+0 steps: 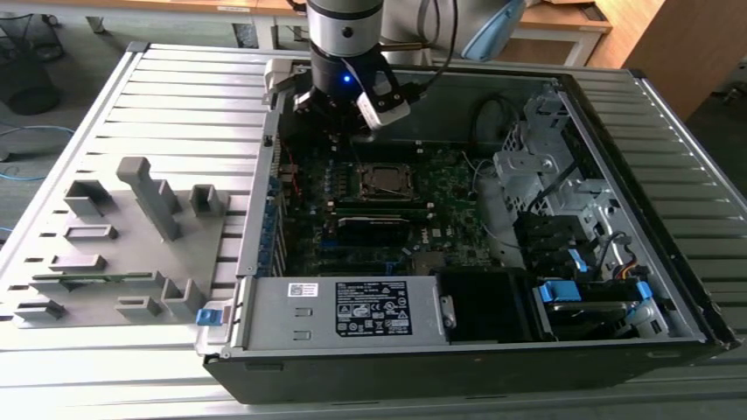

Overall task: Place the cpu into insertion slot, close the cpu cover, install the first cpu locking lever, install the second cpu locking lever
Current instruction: 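Install the first cpu locking lever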

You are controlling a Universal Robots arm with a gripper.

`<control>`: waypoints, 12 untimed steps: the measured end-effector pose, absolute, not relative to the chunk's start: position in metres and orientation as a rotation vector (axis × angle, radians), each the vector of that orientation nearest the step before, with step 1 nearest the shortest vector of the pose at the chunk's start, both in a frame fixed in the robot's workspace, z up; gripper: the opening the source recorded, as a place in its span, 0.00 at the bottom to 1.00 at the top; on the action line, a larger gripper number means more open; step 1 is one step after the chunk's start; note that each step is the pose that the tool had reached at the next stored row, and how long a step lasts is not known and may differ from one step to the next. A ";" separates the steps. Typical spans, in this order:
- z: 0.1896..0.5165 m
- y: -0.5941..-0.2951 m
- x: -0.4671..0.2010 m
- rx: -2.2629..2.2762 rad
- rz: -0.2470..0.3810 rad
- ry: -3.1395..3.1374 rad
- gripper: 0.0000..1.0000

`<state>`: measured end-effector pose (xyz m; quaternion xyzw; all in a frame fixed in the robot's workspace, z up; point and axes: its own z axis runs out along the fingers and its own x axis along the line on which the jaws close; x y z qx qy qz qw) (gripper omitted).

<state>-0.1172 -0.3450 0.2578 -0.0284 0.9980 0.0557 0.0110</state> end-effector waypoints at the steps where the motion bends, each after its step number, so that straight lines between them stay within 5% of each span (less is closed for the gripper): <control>1: 0.258 -0.345 -0.117 -0.089 0.174 3.114 0.11; 12: 0.261 -0.345 -0.119 -0.088 0.195 3.112 0.11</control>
